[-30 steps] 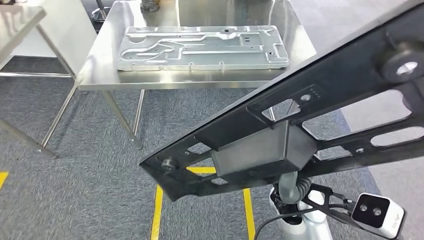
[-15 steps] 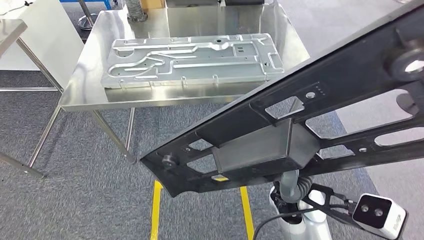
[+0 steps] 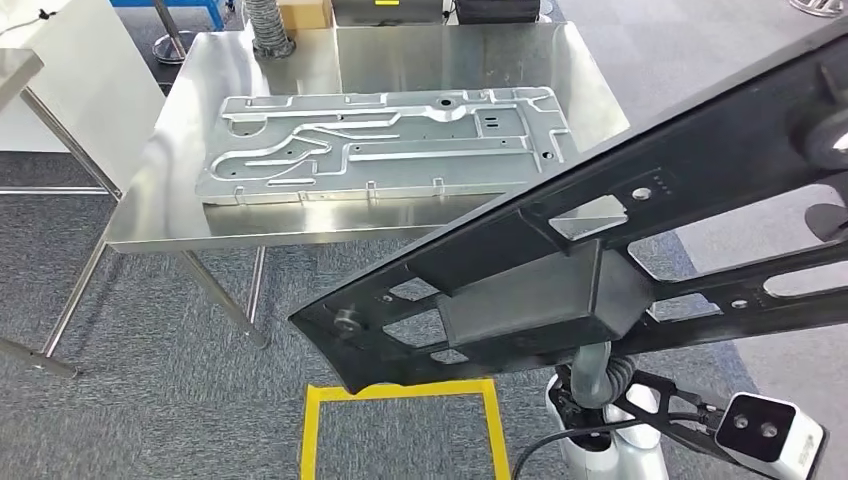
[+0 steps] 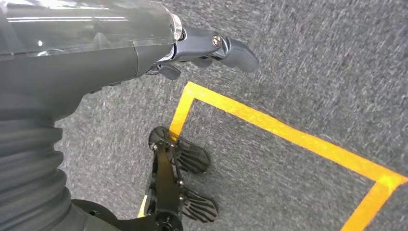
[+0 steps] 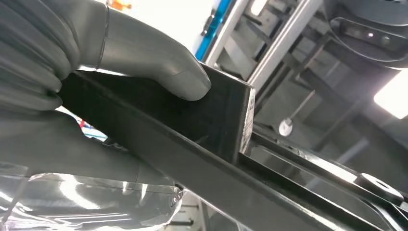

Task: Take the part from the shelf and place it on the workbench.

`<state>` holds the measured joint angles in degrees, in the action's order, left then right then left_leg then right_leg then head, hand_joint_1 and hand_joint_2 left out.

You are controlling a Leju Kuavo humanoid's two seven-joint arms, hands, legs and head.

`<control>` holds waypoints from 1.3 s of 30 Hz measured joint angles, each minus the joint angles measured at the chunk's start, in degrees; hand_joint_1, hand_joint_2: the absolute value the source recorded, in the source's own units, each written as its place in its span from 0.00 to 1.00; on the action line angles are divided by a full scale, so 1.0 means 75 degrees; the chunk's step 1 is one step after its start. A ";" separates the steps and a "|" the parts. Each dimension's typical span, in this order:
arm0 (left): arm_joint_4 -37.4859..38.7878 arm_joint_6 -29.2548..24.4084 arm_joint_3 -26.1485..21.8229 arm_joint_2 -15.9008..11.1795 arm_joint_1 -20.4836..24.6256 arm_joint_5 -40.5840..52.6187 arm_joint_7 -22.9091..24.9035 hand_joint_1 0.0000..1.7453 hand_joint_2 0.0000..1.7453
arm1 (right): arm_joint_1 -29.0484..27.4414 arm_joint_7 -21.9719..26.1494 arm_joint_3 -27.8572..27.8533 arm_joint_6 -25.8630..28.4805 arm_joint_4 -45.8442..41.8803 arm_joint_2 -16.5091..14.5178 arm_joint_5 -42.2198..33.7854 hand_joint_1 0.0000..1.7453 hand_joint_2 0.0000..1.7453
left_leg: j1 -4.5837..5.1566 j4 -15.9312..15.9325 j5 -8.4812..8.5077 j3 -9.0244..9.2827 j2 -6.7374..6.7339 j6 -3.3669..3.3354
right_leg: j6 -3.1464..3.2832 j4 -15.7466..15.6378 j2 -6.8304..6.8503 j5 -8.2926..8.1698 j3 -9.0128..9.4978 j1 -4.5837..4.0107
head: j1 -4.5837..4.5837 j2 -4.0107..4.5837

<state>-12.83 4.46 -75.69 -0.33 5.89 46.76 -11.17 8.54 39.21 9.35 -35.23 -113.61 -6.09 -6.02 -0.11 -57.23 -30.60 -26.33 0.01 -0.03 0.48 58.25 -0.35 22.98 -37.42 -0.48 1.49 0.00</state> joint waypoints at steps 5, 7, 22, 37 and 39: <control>-0.0006 0.0028 0.0003 -0.0009 0.0058 0.0028 -0.0017 0.00 1.00 | -0.0005 0.0001 -0.0050 -0.0027 -0.0089 -0.0031 0.0022 1.00 1.00 | -0.0041 -0.1498 -0.0229 -0.0768 0.0000 0.0174 | 0.0141 -0.0228 -0.0012 0.0236 0.0549 0.0067 | 0.0005 0.0000; -0.0006 0.0029 0.0003 -0.0012 0.0037 0.0033 -0.0017 0.00 1.00 | -0.0029 0.0001 -0.0066 -0.0015 -0.0089 -0.0041 0.0051 1.00 1.00 | -0.0063 -0.2147 -0.0679 -0.1379 -0.0001 0.0209 | 0.0140 -0.0233 -0.0033 0.0407 0.0742 0.0076 | 0.0006 0.0000; -0.0006 0.0025 0.0009 -0.0015 -0.0003 0.0082 -0.0017 0.00 1.00 | -0.0213 0.0001 -0.0202 -0.0012 -0.0273 -0.0057 0.0036 1.00 1.00 | -0.0045 -0.0023 0.0777 -0.0970 0.0025 -0.0213 | -0.0297 0.1965 -0.0007 0.1692 0.0069 0.0112 | 0.0003 0.0000; 0.0003 0.0016 0.0014 0.0017 0.0055 0.0028 -0.0170 0.00 1.00 | 0.1283 -0.0002 -0.1936 0.1778 0.0645 0.0085 0.0535 1.00 1.00 | -0.0009 -0.1914 -0.0500 -0.1342 0.0035 0.0162 | 0.0246 -0.0251 -0.0046 0.0119 0.0478 0.0012 | 0.0003 0.0000; 0.0003 0.0001 0.0012 0.0016 0.0029 0.0002 -0.0181 0.00 1.00 | 0.1573 -0.0002 -0.2246 0.2501 0.1153 0.0204 0.0893 1.00 1.00 | -0.0063 -0.2135 -0.0437 -0.1649 0.0032 0.0239 | 0.0217 -0.0231 -0.0053 0.0185 0.0525 0.0030 | 0.0003 0.0000</control>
<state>-12.81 4.46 -75.60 -0.21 6.11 46.77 -12.53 20.33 39.19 -7.49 -16.48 -104.96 -4.56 0.68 -0.58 -73.24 -33.88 -38.69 0.25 1.76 2.11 56.51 -0.75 24.36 -33.48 -0.26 1.51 0.00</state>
